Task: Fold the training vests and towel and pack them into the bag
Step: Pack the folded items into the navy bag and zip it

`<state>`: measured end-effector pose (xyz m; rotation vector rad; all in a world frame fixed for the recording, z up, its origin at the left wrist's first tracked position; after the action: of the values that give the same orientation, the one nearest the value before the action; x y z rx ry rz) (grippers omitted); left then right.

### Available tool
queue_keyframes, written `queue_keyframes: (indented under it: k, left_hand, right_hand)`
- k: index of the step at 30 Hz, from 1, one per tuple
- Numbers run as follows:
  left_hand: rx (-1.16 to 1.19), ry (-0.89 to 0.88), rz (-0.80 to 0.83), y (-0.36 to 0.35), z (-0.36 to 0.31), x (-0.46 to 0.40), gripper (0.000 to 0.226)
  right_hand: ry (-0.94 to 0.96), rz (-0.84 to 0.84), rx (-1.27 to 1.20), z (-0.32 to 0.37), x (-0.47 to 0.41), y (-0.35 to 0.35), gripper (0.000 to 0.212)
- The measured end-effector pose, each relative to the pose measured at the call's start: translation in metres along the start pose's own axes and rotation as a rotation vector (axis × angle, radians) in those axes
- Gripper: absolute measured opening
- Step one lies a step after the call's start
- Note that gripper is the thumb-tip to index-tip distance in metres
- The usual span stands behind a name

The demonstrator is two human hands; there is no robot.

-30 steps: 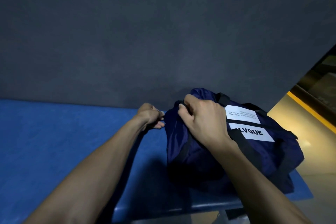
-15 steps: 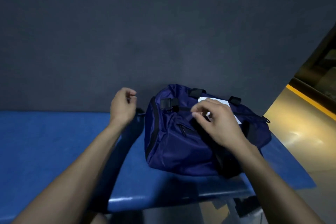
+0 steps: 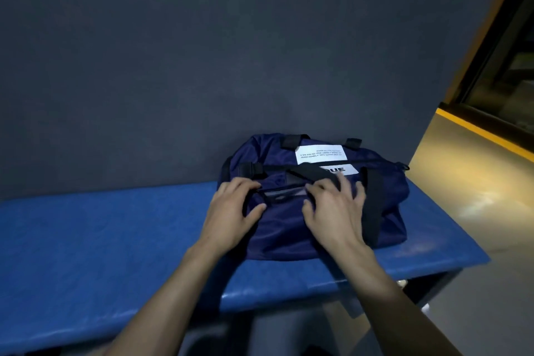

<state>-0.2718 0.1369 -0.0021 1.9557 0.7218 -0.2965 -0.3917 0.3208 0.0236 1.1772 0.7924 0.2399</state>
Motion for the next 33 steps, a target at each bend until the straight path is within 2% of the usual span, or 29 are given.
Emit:
queue_keyframes:
  k: [2, 4, 8, 9, 11, 13, 19, 23, 28, 31, 33]
  left_hand:
    - [0.021, 0.018, -0.003, -0.001, -0.001, 0.002, 0.043]
    - [0.069, 0.014, -0.027, -0.001, -0.001, 0.003, 0.039]
    - [0.12, 0.02, -0.102, -0.005, 0.002, 0.001, 0.023]
    - [0.119, 0.023, -0.113, -0.005, 0.002, 0.001, 0.02]
    - [0.12, 0.027, -0.128, -0.007, 0.0, 0.001, 0.018]
    - [0.137, 0.033, -0.139, -0.006, -0.002, 0.003, 0.017]
    - [0.174, 0.004, -0.17, -0.002, -0.003, 0.004, 0.017]
    - [0.176, -0.03, -0.184, 0.002, -0.007, 0.006, 0.02]
    - [0.145, -0.067, -0.21, 0.004, -0.011, 0.006, 0.018]
    - [0.103, -0.093, -0.225, 0.004, -0.011, 0.005, 0.014]
    - [0.098, -0.089, -0.246, 0.005, -0.008, 0.002, 0.011]
  right_hand:
    - [-0.07, 0.009, 0.014, -0.005, -0.004, -0.002, 0.047]
    - [-0.069, -0.029, 0.036, -0.007, -0.01, 0.001, 0.044]
    - [0.149, -0.192, -0.082, 0.016, -0.012, 0.003, 0.014]
    - [0.213, -0.183, -0.117, 0.026, -0.01, 0.0, 0.012]
    - [0.26, -0.113, -0.156, 0.04, -0.009, -0.011, 0.023]
    - [0.249, -0.09, -0.175, 0.046, -0.01, -0.02, 0.028]
    - [0.261, -0.2, -0.226, 0.052, -0.01, -0.026, 0.022]
    - [0.245, -0.147, -0.252, 0.058, -0.007, -0.021, 0.035]
    - [0.232, -0.134, -0.179, 0.058, -0.004, -0.017, 0.024]
    - [0.17, -0.109, -0.144, 0.05, -0.003, -0.006, 0.023]
    - [0.08, -0.029, -0.099, 0.036, -0.005, 0.004, 0.024]
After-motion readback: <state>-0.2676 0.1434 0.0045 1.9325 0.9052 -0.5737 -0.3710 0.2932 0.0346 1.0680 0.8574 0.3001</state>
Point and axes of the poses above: each hand's wrist, its own x-axis away from the middle knuckle, its own y-axis out of the back of the hand, z = x × y, the point moved 2 cm from there along -x, towards the middle knuckle, and after that the axes turned 3 degrees about x, right-handed, at the moved point
